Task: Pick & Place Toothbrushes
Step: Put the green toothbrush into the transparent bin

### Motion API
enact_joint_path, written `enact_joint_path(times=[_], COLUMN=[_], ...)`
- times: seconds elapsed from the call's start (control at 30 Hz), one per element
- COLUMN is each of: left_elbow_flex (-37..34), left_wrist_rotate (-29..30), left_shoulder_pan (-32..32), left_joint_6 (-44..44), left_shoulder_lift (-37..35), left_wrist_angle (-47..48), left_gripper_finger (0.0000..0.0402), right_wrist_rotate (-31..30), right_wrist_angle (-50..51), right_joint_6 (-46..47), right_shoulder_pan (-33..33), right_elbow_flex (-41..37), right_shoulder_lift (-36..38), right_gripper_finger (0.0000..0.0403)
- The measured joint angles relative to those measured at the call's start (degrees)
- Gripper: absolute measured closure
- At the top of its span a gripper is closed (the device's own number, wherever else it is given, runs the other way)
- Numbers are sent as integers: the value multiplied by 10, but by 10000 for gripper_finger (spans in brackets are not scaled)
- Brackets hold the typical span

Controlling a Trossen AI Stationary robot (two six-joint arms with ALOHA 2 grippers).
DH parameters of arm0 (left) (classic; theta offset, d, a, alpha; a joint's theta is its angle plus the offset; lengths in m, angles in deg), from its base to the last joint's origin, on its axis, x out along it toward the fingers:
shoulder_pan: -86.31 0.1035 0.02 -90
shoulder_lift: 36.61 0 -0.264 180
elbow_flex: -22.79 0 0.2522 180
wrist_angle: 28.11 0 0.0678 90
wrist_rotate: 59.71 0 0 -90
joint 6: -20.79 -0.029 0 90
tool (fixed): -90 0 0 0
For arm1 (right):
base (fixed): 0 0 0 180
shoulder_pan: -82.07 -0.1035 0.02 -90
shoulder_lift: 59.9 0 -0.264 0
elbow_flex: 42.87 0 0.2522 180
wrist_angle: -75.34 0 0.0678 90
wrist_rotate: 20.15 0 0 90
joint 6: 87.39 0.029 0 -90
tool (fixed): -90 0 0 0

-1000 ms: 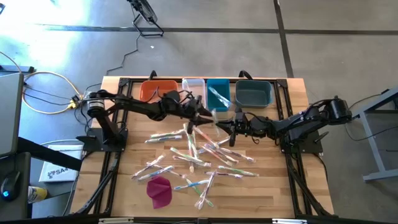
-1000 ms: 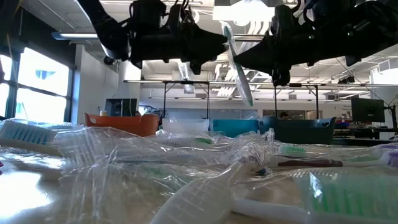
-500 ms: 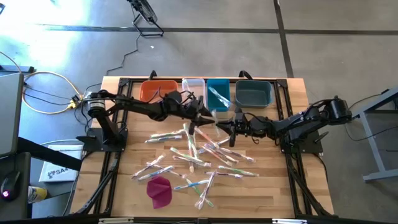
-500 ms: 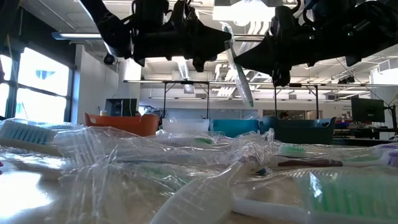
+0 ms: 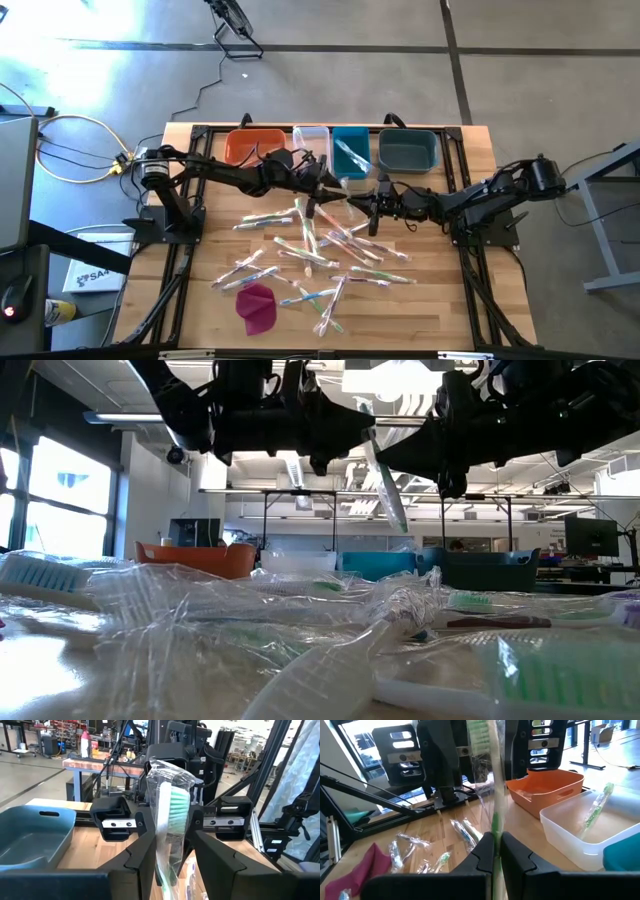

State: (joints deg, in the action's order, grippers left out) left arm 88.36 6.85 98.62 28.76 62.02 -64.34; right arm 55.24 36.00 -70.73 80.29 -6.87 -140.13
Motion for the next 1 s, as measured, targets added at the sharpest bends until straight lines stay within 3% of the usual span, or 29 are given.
enact_joint_path(times=[0.43, 0.7, 1.0], left_elbow_flex=[0, -1, -1], left_wrist_rotate=[5, -1, -2], left_shoulder_pan=[0, 0, 0], left_joint_6=[-2, -2, -2], left_shoulder_lift=[0, 0, 0], left_wrist_angle=[2, 8, 10], left_gripper_finger=[389, 393, 399], right_wrist_rotate=[4, 31, 54], right_wrist_angle=[0, 3, 2], right_joint_6=[0, 0, -2], right_shoulder_pan=[0, 0, 0], right_elbow_flex=[0, 0, 0], right_shoulder_lift=[0, 0, 0], right_gripper_finger=[396, 390, 305])
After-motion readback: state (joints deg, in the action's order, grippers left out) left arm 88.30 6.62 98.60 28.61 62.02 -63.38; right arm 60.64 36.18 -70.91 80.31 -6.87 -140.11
